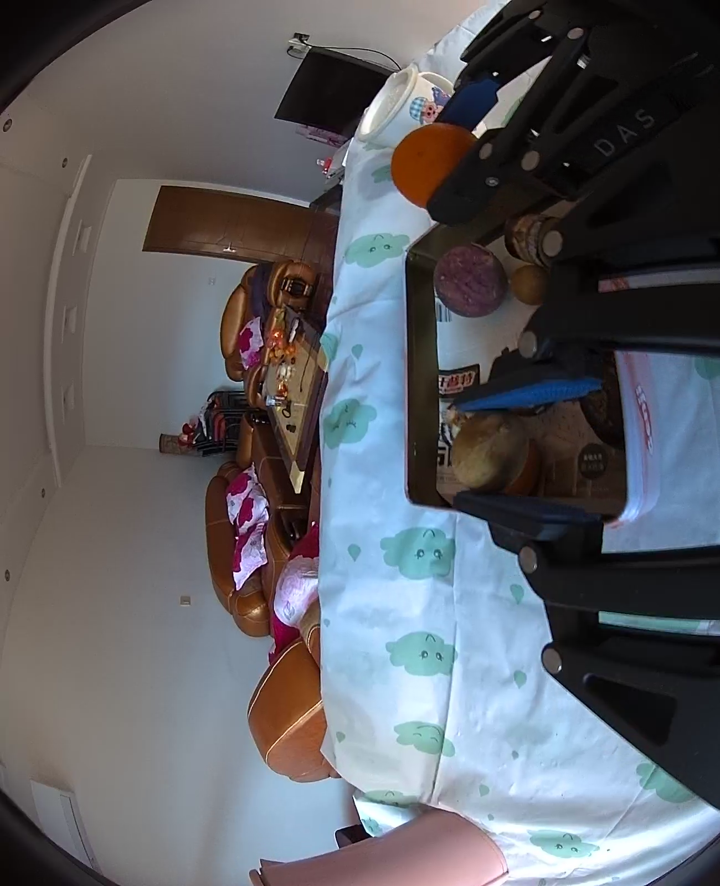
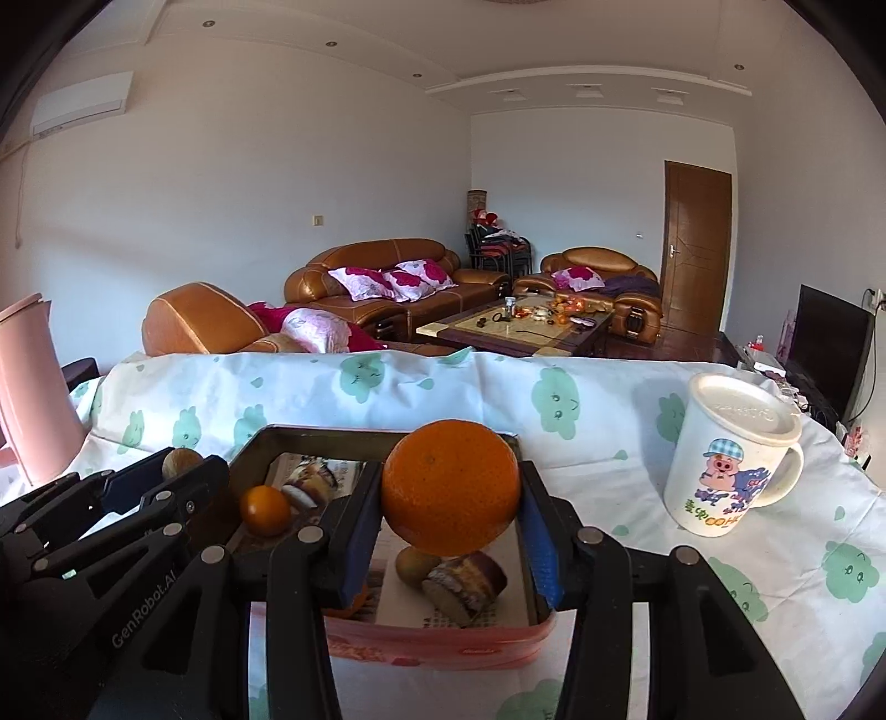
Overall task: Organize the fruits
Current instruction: 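Carry the orange and brown fruit into the pink tin and open both tools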
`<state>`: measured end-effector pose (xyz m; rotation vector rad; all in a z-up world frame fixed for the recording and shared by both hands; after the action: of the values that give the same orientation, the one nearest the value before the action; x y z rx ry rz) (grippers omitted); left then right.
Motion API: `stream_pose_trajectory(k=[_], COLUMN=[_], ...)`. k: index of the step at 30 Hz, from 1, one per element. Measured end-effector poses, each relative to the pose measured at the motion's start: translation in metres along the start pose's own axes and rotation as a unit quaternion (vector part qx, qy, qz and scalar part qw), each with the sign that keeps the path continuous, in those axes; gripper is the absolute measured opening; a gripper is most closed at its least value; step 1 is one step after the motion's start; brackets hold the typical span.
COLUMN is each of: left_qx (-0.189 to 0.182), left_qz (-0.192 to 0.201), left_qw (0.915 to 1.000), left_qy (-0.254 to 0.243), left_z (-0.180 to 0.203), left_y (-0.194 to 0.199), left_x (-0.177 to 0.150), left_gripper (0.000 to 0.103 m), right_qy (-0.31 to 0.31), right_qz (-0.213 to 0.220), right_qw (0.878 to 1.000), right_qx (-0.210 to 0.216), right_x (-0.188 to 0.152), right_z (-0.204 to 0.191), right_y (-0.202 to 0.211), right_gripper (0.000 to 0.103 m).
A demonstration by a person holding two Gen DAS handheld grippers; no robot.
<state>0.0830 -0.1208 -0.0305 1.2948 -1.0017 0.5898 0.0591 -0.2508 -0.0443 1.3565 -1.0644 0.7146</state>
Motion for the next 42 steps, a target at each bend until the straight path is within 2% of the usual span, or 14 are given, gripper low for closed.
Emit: stream_pose_trajectory(k=[7, 15, 19, 26, 28, 30, 31, 32, 35, 38, 42], left_qx=[-0.019, -0.023, -0.032, -0.029, -0.027, -0.03, -0.019, -0.009, 0.002, 0.015, 0.023], left_qz=[-0.017, -0.04, -0.056, -0.068, -0.068, -0.062, -0.052, -0.038, -0.007, 0.006, 0.015], left_qw=[0.9996, 0.9987, 0.9973, 0.9962, 0.9964, 0.9972, 0.9982, 0.9991, 0.9999, 0.9999, 0.9996], left_qy=[0.013, 0.021, 0.034, 0.046, 0.041, 0.031, 0.024, 0.017, -0.008, -0.007, -0.009], left_z=[0.018, 0.017, 0.015, 0.011, 0.01, 0.015, 0.016, 0.017, 0.022, 0.02, 0.017], left_y=[-0.025, -0.048, -0.056, -0.059, -0.058, -0.054, -0.048, -0.042, -0.029, -0.02, -0.012], left_x=[0.007, 0.002, -0.001, -0.005, -0.004, -0.003, -0.002, 0.001, 0.007, 0.008, 0.007], left_gripper=[0.031, 0.031, 0.031, 0.03, 0.038, 0.082, 0.088, 0.093, 0.101, 0.103, 0.103], right_qy=[0.003, 0.003, -0.009, -0.034, -0.046, -0.08, -0.095, -0.104, -0.101, -0.105, -0.096], right_qz=[0.002, -0.036, -0.071, -0.089, -0.095, -0.107, -0.112, -0.11, -0.095, -0.08, -0.05], right_qw=[1.0, 0.999, 0.997, 0.992, 0.989, 0.978, 0.972, 0.968, 0.967, 0.97, 0.981], right_qx=[-0.025, -0.011, 0.013, 0.081, 0.107, 0.16, 0.185, 0.2, 0.213, 0.203, 0.164], right_x=[0.011, 0.012, 0.006, 0.005, 0.005, 0.005, 0.005, 0.007, 0.012, 0.014, 0.017], right_z=[0.015, 0.015, 0.012, 0.006, 0.005, 0.003, 0.0, -0.002, -0.008, -0.006, 0.003], right_y=[-0.019, -0.054, -0.07, -0.078, -0.078, -0.078, -0.077, -0.075, -0.067, -0.061, -0.051], right_gripper=[0.049, 0.049, 0.049, 0.05, 0.05, 0.06, 0.066, 0.067, 0.067, 0.067, 0.067])
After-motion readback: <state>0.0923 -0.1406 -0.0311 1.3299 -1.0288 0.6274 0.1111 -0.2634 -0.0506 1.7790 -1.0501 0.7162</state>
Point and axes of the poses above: each gripper's, at about its wrist camera, not at the fingertips, and y roughly against the way its jaws point, z to its right, x to its top, the point moved 8 cm from there along -y, roughly the way its jaws point, and after that the axes turned 7 degrees about -y, right-handed, at the moved point
